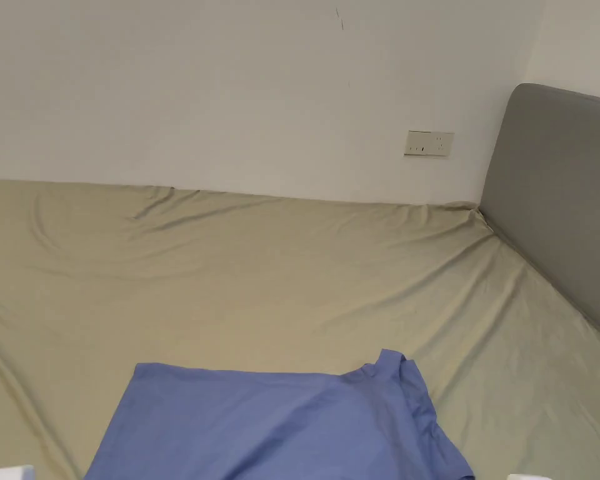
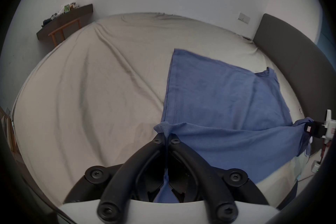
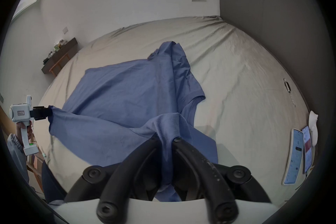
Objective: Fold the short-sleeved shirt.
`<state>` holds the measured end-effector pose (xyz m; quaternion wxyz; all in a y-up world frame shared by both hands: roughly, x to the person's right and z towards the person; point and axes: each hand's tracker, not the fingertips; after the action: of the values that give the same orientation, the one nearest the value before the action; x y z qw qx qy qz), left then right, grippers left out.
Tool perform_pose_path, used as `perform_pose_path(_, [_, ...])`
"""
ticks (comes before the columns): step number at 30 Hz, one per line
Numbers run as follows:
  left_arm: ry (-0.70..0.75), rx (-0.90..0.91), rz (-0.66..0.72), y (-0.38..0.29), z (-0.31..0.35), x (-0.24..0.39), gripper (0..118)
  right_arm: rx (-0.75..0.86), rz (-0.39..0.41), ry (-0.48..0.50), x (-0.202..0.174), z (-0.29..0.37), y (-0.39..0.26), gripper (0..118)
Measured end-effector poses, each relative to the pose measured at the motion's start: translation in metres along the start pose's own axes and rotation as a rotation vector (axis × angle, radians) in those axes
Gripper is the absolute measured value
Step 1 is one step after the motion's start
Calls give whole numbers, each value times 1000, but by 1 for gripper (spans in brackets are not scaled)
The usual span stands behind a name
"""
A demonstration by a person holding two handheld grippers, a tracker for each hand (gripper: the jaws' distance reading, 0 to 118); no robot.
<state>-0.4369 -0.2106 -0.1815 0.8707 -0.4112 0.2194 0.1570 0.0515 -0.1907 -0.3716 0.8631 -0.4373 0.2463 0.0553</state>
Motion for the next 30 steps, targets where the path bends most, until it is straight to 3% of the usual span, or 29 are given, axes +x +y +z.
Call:
perform_pose_path(6, [21,-37,-54,2,-29,1,2,-45,13,-22,6,-36,2,10])
perform_pose_path(8, [22,4,-71,0,-24,-2,11,-19,12,-31,6,-31,0,18])
perform_pose_path(11, [23,131,-72,-3,1,-4,102,86,19,-90,8,-9,-5,75])
perform_pose_path(12, [12,180,-67,-7,13,-4,118,136,28,-100,6,2,-7,79])
perform_pose_path(15, [-36,332,-89,-22,53,1,113,321,22,-104,-4,41,-22,78])
perform_pose_path(17, [-53,411,-114,-41,77,6,108,407,15,-53,-8,60,-38,72])
perform_pose_path(19, [-47,461,-133,-58,94,11,80,453,13,0,-13,75,-53,44])
perform_pose_path(20, [-42,455,-132,-68,100,13,61,461,12,6,-17,80,-60,26])
perform_pose_path(21, [-36,447,-136,-75,104,16,34,459,18,-1,-19,82,-66,12])
perform_pose_path(23, [-10,448,-142,-91,111,20,5,461,26,-5,-25,86,-79,2])
perform_pose_path(24, [-5,446,-137,-97,113,19,0,461,27,-2,-25,88,-83,1])
perform_pose_path(30, [-117,328,-133,-120,117,11,0,433,-7,18,-28,93,-100,1])
